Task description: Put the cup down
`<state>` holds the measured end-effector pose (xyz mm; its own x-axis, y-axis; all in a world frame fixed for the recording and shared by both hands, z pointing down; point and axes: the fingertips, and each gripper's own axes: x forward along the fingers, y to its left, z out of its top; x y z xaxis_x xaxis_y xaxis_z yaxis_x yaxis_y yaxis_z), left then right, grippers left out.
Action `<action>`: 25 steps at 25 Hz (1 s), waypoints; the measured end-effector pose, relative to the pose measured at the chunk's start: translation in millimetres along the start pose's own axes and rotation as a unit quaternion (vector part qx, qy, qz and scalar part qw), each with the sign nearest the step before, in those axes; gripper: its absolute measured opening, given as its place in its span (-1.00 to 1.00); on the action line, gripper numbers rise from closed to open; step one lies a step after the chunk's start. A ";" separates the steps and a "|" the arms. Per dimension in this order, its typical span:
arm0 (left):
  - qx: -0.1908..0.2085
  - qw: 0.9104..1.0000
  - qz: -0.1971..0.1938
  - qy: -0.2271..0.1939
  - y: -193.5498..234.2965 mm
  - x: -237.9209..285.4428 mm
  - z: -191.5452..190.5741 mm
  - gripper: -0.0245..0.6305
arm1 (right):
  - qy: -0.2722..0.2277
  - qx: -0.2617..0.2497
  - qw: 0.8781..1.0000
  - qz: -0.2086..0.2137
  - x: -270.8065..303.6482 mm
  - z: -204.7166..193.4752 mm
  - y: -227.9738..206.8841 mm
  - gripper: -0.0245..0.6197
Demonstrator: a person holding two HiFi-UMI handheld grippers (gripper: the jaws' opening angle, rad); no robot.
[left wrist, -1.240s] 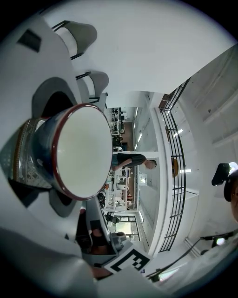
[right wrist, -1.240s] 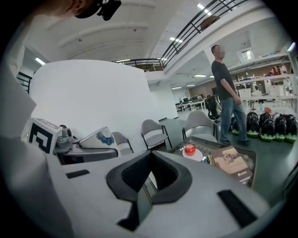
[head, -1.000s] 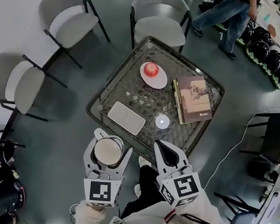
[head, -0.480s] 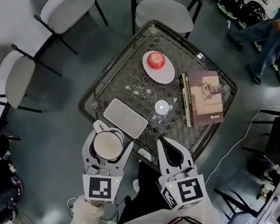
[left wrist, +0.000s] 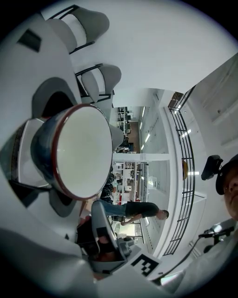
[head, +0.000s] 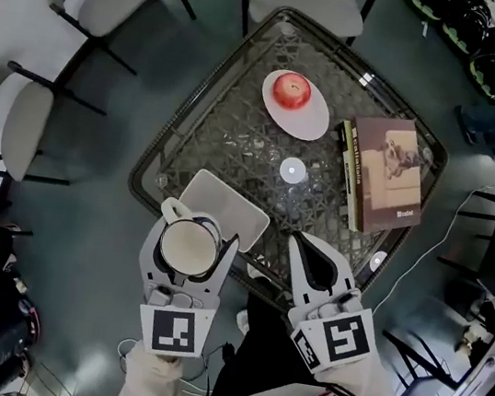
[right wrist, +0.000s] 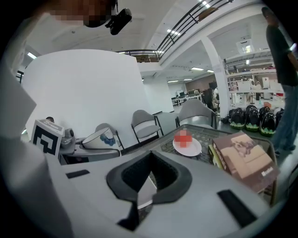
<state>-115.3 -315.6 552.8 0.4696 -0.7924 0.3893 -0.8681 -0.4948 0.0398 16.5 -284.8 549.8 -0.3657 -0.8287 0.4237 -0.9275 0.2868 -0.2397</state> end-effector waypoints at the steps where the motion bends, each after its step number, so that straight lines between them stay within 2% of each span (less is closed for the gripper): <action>1: 0.000 1.000 0.000 0.002 0.9 3.1 -3.3 0.34 | 0.000 -0.001 1.000 0.000 4.4 -2.6 -2.2 -0.91; 10: -0.015 1.000 0.007 0.007 15.2 26.0 -27.4 0.34 | -0.004 0.002 1.000 -0.003 35.2 -15.2 -14.0 -0.91; 18: -0.013 1.000 0.017 0.011 21.3 37.4 -42.1 0.34 | 0.004 0.008 1.000 -0.018 45.0 -30.3 -26.8 -0.91; 25: -0.010 1.000 0.018 0.011 26.2 51.2 -51.8 0.34 | 0.013 0.012 1.000 -0.015 52.5 -38.8 -29.3 -0.91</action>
<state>-122.4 -350.7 621.4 0.4338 -0.8019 0.4107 -0.8879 -0.4579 0.0437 21.5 -318.0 612.9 -0.3397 -0.8238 0.4538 -0.9362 0.2497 -0.2475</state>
